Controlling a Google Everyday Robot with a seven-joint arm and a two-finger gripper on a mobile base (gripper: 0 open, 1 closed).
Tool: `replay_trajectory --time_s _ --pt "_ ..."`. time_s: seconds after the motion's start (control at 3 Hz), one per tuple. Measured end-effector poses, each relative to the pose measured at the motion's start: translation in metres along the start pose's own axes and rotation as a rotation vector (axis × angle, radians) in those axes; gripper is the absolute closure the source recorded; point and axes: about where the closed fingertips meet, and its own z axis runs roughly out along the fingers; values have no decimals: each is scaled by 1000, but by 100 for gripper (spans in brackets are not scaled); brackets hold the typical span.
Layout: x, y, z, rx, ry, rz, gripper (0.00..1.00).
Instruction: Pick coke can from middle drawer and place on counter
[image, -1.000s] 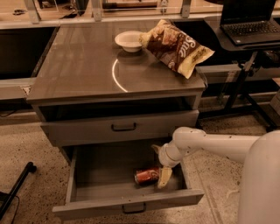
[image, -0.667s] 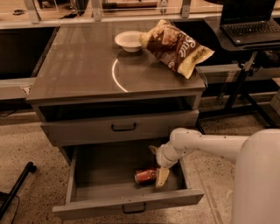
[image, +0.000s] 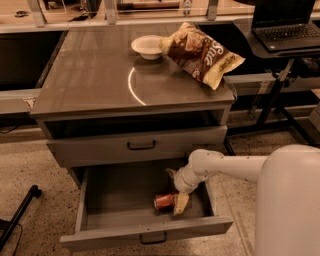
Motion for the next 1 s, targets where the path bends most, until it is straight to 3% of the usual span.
replay_trajectory --time_s 0.33,1.0 --pt "-1 1 14 -14 9 1 9" --pt "-2 5 33 -50 5 -2 54"
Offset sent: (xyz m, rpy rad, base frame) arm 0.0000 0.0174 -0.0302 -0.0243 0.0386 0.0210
